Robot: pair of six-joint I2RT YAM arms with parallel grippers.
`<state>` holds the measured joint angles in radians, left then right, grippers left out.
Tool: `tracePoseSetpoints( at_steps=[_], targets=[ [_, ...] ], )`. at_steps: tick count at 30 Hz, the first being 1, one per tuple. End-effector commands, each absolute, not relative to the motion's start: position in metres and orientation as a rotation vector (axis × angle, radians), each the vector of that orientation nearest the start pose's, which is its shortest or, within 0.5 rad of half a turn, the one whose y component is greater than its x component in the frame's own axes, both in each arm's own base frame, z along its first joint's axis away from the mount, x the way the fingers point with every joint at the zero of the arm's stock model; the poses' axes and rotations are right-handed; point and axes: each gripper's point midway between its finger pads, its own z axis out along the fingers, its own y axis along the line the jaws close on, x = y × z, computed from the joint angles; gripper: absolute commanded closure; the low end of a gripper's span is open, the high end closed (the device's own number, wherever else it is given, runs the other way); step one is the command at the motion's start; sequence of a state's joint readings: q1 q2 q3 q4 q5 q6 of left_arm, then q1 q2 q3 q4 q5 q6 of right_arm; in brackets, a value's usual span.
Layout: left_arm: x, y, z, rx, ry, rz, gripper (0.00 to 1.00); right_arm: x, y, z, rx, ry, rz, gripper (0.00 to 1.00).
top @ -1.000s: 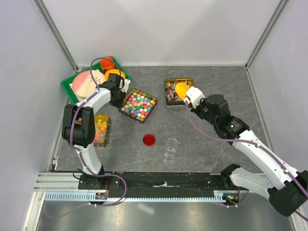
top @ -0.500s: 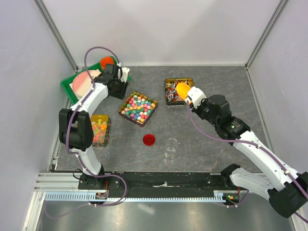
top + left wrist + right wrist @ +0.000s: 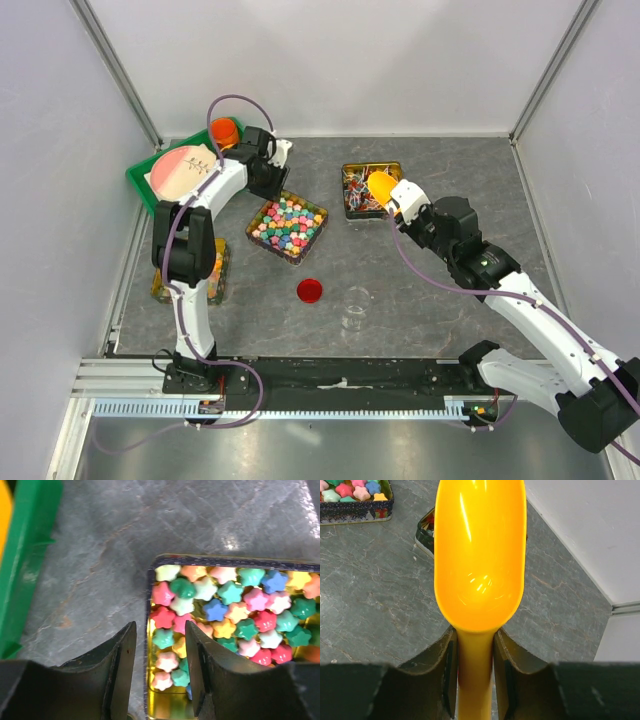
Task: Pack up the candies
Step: Move the storage box to the center of the board.
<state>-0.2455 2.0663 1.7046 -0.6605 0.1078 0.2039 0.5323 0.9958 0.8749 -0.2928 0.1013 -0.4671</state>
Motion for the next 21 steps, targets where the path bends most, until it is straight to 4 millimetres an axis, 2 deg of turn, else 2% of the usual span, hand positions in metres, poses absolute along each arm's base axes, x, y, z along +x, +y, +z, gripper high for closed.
tracePoseSetpoints(
  at_steps=[1,8,13,17,21],
  targets=[
    [0.478,-0.139,0.098,0.670,2.463,-0.174,0.50,0.314,0.143,0.244,-0.856,1.728,-0.041,1.00],
    [0.485,-0.143,0.098,0.675,2.455,-0.129,0.50,0.311,0.144,0.251,-0.841,1.705,-0.018,1.00],
    [0.481,-0.148,0.092,0.710,2.455,-0.120,0.50,0.315,0.141,0.243,-0.844,1.733,-0.035,1.00],
    [0.484,-0.144,0.090,0.711,2.451,-0.085,0.50,0.315,0.138,0.249,-0.825,1.723,-0.029,1.00],
    [0.488,-0.137,0.087,0.714,2.438,-0.028,0.50,0.316,0.138,0.244,-0.832,1.735,-0.029,1.00]
  ],
)
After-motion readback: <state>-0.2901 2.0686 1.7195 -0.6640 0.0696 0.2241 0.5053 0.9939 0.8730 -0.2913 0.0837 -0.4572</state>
